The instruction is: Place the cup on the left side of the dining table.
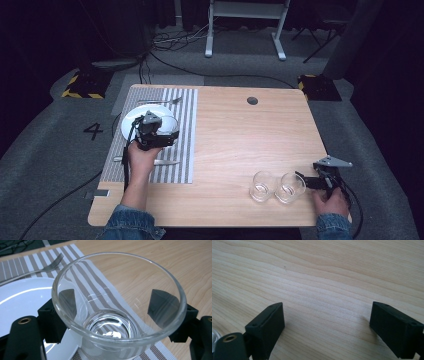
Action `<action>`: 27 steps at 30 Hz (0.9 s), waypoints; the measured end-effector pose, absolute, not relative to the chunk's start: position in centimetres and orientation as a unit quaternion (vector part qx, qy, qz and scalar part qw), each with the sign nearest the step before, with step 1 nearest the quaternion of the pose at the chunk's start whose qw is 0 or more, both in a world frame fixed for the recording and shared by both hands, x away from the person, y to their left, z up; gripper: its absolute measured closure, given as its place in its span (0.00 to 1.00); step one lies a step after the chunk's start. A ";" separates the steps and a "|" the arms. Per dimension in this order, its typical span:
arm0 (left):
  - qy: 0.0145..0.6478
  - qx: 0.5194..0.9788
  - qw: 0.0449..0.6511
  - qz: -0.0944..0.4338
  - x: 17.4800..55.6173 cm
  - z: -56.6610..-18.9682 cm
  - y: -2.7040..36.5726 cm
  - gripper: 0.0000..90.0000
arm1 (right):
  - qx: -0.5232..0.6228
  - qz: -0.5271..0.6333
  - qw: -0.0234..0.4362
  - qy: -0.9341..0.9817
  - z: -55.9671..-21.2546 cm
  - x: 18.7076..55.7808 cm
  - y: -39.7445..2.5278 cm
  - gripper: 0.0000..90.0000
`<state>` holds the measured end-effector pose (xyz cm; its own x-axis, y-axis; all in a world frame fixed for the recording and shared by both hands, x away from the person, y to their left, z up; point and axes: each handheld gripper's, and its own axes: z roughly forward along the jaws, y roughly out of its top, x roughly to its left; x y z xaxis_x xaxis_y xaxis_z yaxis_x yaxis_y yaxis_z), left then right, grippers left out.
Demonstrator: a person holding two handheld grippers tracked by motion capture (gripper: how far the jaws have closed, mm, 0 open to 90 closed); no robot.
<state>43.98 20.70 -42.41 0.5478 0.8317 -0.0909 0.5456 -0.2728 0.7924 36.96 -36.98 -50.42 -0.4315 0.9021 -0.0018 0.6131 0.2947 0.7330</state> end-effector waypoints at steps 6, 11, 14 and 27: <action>0.451 0.788 0.390 0.154 44.8 -43.8 20.7 0.22 | 0.488 0.338 0.214 0.776 -50.4 37.0 -37.0 0.14; 0.464 0.791 0.375 0.138 45.1 -44.5 20.4 0.22 | 0.488 0.338 0.214 0.776 -50.4 37.0 -37.0 0.14; 0.465 0.797 0.362 0.132 45.4 -44.9 20.1 0.22 | 0.488 0.338 0.214 0.776 -50.4 37.0 -37.0 0.14; 0.474 0.803 0.338 0.126 45.6 -45.7 19.9 0.22 | 0.488 0.338 0.214 0.776 -50.4 37.0 -37.0 0.14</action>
